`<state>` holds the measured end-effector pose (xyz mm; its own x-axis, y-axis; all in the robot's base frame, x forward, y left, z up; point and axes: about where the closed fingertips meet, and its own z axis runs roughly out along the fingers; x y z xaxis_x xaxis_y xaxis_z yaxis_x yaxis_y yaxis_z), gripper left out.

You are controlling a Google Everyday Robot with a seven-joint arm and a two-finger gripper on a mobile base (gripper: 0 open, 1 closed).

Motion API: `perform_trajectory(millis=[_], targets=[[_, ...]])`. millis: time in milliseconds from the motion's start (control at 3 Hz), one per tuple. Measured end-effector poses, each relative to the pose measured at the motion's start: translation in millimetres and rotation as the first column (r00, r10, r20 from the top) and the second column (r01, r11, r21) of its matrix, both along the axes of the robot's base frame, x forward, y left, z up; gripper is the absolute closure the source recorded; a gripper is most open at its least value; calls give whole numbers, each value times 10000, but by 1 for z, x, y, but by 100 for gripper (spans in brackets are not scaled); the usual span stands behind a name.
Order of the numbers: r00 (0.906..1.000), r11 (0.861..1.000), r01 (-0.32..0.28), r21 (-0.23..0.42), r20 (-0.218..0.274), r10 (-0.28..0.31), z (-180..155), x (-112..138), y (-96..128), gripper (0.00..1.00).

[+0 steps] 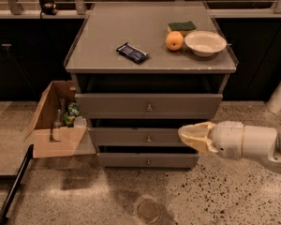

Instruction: Open bottom drawer

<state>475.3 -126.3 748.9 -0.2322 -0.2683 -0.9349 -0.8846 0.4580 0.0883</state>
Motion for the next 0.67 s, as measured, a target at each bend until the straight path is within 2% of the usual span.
perform_trajectory(millis=[333,667], targets=[[9944,9953,853,-455,-583,-879,-61,-3,-1,100],[9716,9799,1625,-1154,-1546,-1793,-144,-8,-2,100]])
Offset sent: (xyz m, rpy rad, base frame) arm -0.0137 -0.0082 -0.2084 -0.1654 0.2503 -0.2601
